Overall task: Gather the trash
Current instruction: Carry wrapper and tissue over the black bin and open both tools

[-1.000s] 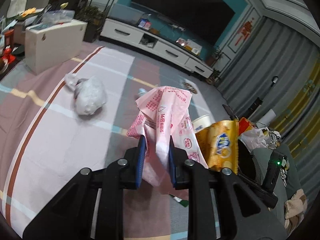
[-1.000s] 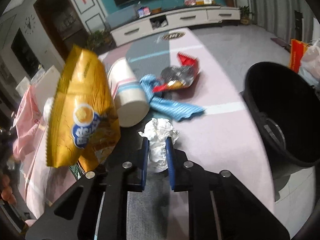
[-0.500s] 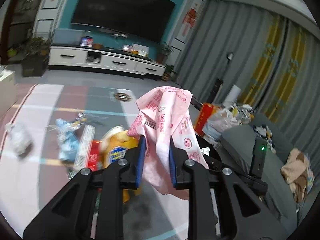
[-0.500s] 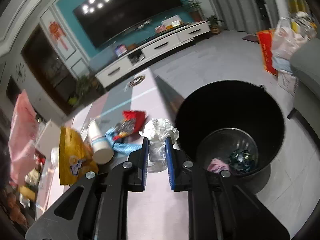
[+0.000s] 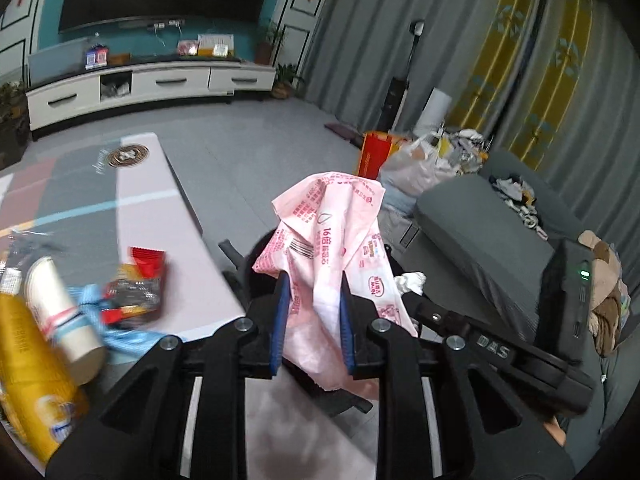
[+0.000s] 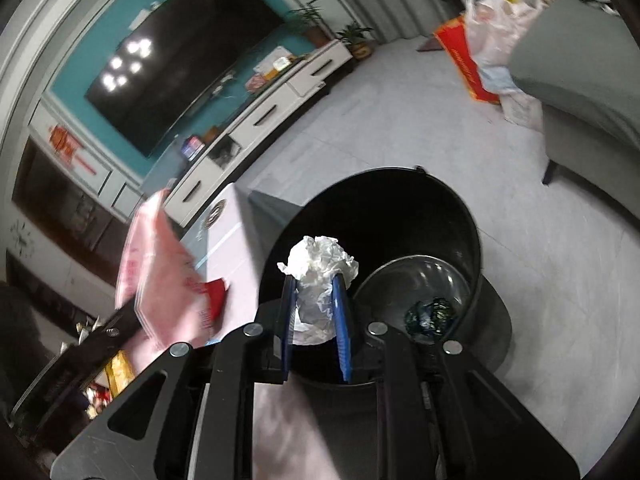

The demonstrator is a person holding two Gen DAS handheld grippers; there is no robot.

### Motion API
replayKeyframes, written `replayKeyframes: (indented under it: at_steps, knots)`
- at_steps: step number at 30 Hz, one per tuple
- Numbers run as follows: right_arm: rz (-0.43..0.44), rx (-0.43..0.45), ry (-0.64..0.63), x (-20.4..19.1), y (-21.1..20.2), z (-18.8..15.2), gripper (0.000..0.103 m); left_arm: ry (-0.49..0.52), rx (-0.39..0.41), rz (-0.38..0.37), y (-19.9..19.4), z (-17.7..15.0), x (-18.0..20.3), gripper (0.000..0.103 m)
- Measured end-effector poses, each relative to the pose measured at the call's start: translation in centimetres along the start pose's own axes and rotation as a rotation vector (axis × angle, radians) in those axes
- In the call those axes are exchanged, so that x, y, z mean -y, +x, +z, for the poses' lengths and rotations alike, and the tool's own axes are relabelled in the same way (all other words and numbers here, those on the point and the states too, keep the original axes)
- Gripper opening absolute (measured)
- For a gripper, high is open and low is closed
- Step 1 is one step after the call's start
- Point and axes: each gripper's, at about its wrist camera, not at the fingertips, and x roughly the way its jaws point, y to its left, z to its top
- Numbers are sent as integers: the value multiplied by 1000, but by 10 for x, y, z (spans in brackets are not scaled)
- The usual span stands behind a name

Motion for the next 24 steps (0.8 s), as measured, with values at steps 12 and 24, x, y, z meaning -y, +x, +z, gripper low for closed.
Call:
replayKeyframes:
  at_steps: [12, 24]
  knots:
    - [-25, -12, 179, 31, 10, 7, 46, -6, -54, 18, 58, 3, 0, 64]
    - [18, -63, 131, 9, 16, 0, 47, 33, -17, -11, -13, -27, 2, 90]
